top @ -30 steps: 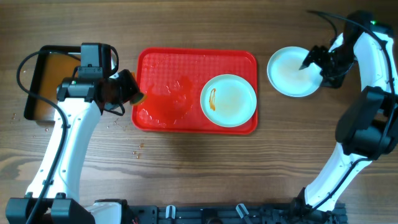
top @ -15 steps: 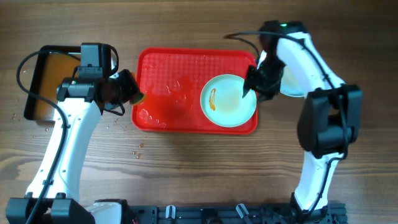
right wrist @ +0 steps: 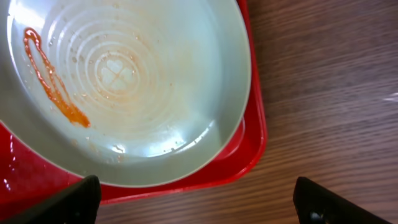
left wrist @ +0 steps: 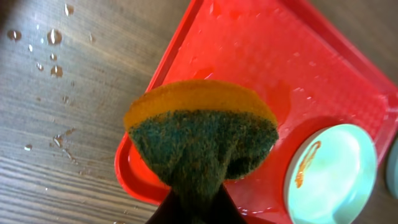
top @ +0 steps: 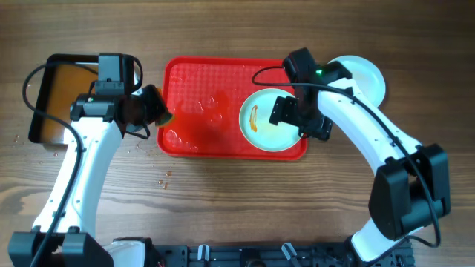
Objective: Clean dirty plates on tray and stack at the side
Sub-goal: 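Slide the last plate leftward to the tray center with right gripper, then hold the last plate's rim with right gripper, scrub with sponge, then keep scrubbing the plate center with the left-held sponge, then scrub around the plate rim with the sponge while right gripper holds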
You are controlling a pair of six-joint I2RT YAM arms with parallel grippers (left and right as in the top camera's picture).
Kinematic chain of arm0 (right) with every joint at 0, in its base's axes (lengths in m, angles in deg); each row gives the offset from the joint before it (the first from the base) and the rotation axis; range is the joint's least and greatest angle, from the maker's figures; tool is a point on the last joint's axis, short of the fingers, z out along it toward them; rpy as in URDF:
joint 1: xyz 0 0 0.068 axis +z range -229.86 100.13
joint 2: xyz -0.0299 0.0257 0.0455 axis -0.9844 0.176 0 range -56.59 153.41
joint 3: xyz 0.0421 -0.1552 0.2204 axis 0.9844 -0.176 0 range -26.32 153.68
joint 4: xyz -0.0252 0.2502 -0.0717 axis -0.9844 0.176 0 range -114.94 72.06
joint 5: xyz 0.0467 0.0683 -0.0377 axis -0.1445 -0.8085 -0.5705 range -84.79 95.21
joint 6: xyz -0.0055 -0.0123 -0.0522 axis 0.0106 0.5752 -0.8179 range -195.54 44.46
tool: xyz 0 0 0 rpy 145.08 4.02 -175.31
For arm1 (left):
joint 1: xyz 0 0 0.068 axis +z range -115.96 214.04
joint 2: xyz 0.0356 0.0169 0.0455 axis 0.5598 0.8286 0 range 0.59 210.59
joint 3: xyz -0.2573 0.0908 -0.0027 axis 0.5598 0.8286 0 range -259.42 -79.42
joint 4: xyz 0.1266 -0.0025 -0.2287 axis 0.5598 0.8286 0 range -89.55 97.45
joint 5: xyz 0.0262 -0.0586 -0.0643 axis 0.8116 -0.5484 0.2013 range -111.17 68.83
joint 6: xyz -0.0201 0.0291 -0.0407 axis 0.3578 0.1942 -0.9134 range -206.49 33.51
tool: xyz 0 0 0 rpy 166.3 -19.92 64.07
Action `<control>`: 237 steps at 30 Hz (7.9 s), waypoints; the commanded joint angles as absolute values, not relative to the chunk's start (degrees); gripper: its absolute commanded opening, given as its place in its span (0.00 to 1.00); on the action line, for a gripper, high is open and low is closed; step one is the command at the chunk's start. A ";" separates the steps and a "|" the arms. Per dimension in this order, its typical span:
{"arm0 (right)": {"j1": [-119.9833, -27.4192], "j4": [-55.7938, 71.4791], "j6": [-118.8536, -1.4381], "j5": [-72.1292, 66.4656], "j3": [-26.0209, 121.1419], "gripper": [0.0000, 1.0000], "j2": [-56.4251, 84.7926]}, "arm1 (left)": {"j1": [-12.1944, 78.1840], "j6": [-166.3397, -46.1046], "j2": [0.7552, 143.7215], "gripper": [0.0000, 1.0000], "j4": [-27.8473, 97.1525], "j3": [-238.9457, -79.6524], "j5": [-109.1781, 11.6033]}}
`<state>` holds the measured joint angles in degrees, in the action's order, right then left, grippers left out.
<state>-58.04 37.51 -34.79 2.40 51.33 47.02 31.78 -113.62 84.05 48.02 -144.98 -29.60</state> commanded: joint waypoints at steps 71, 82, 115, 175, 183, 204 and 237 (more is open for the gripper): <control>-55.35 19.11 -64.45 -2.78 67.42 0.32 69.03 | 31.59 -113.97 85.10 0.06 46.44 -143.80 -29.29; -54.28 23.42 -52.04 -3.87 67.09 0.04 70.96 | 31.52 -113.97 85.10 0.04 46.05 -143.80 -31.21; -47.94 17.36 -45.92 -8.20 67.50 0.25 70.91 | 22.25 -113.95 102.61 0.04 31.21 -143.80 -34.01; -49.93 18.39 -51.16 -3.50 71.50 0.04 76.05 | 17.53 -114.17 110.67 0.04 34.62 -143.93 -3.67; -49.93 18.39 -51.18 -3.54 71.50 0.04 76.05 | 17.53 -112.22 107.20 0.04 34.99 -147.08 5.75; -49.93 17.56 -51.38 -3.54 71.50 0.06 76.05 | 17.44 -112.66 112.79 0.04 31.01 -146.86 -25.51; -49.93 17.34 -51.40 -3.54 71.50 0.07 76.05 | 17.71 -103.89 114.02 0.04 37.31 -155.39 -29.29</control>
